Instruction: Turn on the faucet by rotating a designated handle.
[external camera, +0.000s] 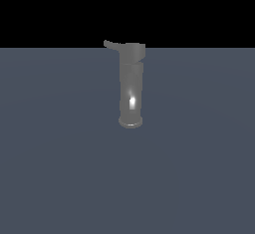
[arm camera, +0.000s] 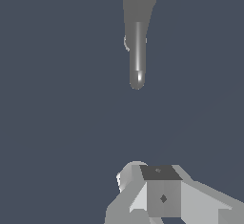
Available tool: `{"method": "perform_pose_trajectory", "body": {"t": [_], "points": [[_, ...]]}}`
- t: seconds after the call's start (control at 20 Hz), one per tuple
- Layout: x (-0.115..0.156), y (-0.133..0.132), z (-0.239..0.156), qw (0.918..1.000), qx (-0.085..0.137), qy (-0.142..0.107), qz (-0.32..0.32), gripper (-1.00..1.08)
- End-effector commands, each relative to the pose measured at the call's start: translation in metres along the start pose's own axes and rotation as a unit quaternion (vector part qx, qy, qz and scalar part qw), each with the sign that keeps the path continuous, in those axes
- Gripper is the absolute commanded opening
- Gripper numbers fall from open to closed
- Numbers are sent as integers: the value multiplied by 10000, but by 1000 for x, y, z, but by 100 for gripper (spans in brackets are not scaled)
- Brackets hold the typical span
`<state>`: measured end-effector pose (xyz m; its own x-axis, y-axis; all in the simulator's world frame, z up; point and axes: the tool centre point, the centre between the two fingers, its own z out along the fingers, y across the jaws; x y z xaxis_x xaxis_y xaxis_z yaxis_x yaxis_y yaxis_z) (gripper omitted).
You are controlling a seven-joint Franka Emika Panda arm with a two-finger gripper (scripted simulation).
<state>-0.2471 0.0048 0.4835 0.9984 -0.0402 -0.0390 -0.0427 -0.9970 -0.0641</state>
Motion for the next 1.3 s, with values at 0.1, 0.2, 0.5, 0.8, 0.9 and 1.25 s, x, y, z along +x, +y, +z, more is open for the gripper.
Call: {"method": "perform_pose_trajectory", "body": {"t": [0.1, 0.2, 0.5, 0.8, 0.9, 1.25], "points": [[6, 0, 0, 9999, -14, 0, 149, -100], [11, -1, 0, 9997, -27, 4, 257, -100], [31, -2, 0, 9974, -75, 19, 713, -100], [61, -5, 3, 9905, -137, 48, 1368, -100], [72, -6, 5, 9869, -157, 60, 1605, -100], [112, -10, 14, 9700, -214, 110, 2421, -100]]}}
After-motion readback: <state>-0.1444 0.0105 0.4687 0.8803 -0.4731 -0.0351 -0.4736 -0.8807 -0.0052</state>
